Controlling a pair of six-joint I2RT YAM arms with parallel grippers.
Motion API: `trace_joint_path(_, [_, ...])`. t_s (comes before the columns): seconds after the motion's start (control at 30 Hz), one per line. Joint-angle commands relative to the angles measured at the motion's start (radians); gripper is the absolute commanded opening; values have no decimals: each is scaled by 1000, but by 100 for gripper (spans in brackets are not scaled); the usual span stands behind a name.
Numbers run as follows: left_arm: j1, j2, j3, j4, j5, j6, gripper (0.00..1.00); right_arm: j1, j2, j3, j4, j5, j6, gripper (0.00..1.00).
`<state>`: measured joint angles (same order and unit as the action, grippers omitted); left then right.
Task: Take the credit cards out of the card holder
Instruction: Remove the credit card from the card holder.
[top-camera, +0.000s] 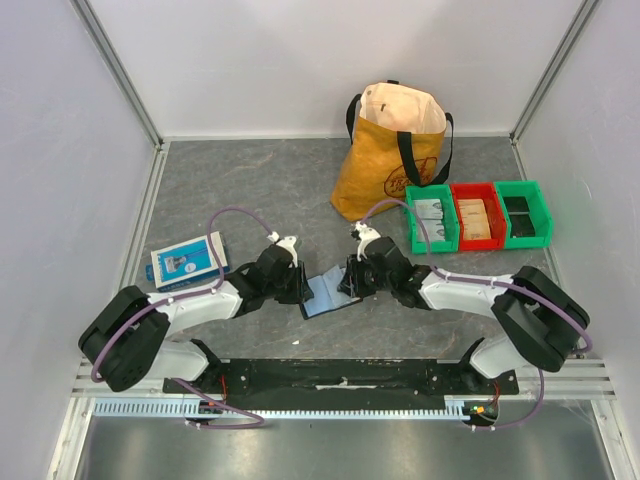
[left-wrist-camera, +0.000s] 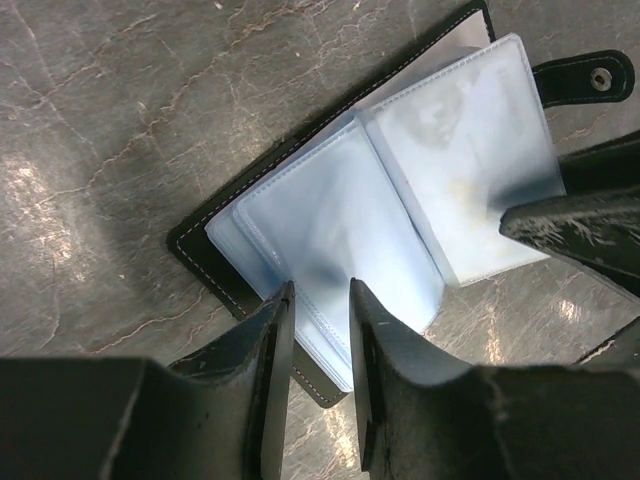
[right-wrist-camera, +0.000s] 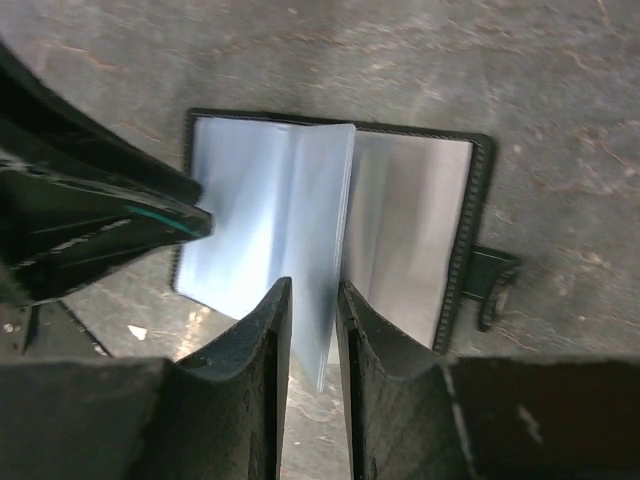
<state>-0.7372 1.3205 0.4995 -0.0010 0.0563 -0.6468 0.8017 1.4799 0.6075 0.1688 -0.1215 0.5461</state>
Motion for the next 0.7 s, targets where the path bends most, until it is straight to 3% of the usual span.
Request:
trace_joint_path(0.0, [-19,-6,-33,-10,13,-50,35,17,-52,63,58,-85,-3,31])
trace_joint_path(0.33, [-19,-122,-88,36,-6,-112,34,83,17,92,126,-170,29,38])
trace_joint_path(0.67, [-19,-224,-116,7,-45,-137,40,80,-12,97,-6,13,-38,38])
